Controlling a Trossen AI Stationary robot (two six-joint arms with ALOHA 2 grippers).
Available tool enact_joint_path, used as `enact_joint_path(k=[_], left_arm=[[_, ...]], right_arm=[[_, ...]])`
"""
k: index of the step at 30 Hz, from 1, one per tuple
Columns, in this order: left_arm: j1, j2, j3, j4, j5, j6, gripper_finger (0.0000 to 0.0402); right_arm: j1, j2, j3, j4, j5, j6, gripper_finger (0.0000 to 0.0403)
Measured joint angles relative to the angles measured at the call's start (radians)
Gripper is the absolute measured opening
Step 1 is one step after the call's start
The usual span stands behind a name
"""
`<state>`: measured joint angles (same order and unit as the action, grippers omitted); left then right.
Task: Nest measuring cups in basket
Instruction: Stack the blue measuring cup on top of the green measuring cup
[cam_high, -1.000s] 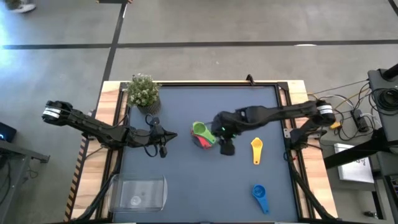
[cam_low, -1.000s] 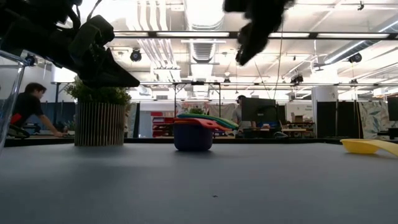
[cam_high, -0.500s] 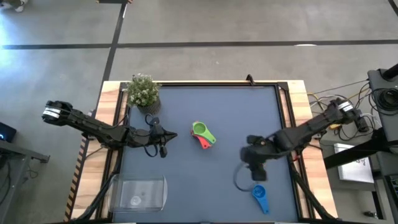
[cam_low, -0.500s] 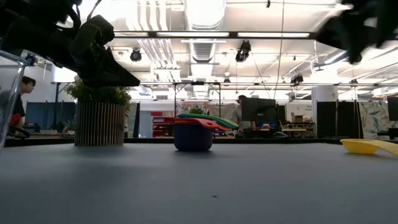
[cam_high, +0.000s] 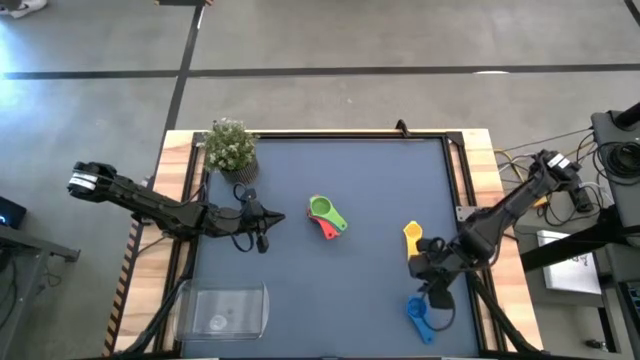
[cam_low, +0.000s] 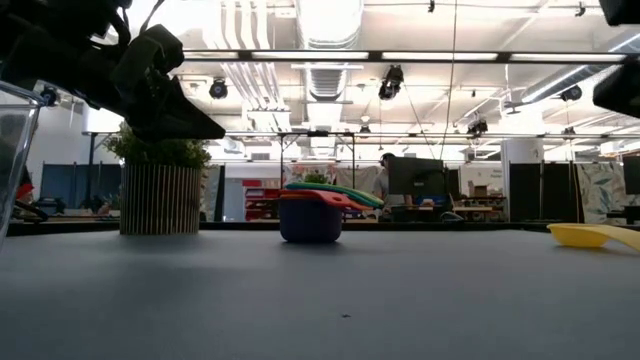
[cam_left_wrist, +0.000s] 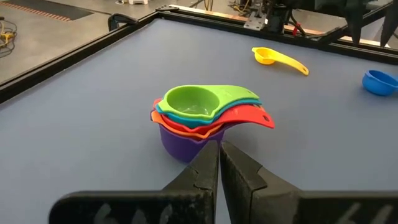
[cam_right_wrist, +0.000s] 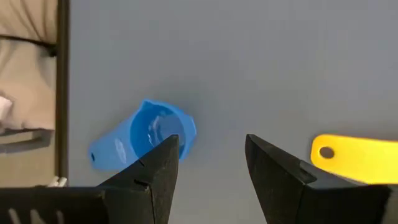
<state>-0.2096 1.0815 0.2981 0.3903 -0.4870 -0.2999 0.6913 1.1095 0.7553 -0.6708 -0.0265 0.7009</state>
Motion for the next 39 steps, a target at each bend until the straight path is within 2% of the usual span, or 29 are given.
enact_joint_path(k=[10,16,22,30,34,39], left_arm=[[0.000,0.000,0.000,-0.002,0.000,-0.017,0.0000],[0.000,0.000,0.000,-0.002,0.000,-0.024,0.0000],[0.000,0.000,0.000,-0.003,0.000,-0.025,0.0000],[0.000,0.000,0.000,-0.003,0.000,-0.025,0.0000],[0.000,0.000,0.000,-0.002,0.000,-0.025,0.0000],[0.000,0.000,0.000,-0.002,0.000,-0.027,0.0000]], right_arm=[[0.063,0.125,-0.001,0.034,-0.009,0.067,0.0173],[0.064,0.185,-0.004,0.047,-0.077,0.112,0.0173],[0.064,0.203,-0.005,0.118,-0.079,0.114,0.0173],[0.063,0.206,-0.008,0.126,-0.060,0.121,0.0172],[0.061,0.224,-0.018,0.127,-0.059,0.122,0.0158],[0.059,0.234,-0.041,0.127,-0.080,0.114,0.0122]])
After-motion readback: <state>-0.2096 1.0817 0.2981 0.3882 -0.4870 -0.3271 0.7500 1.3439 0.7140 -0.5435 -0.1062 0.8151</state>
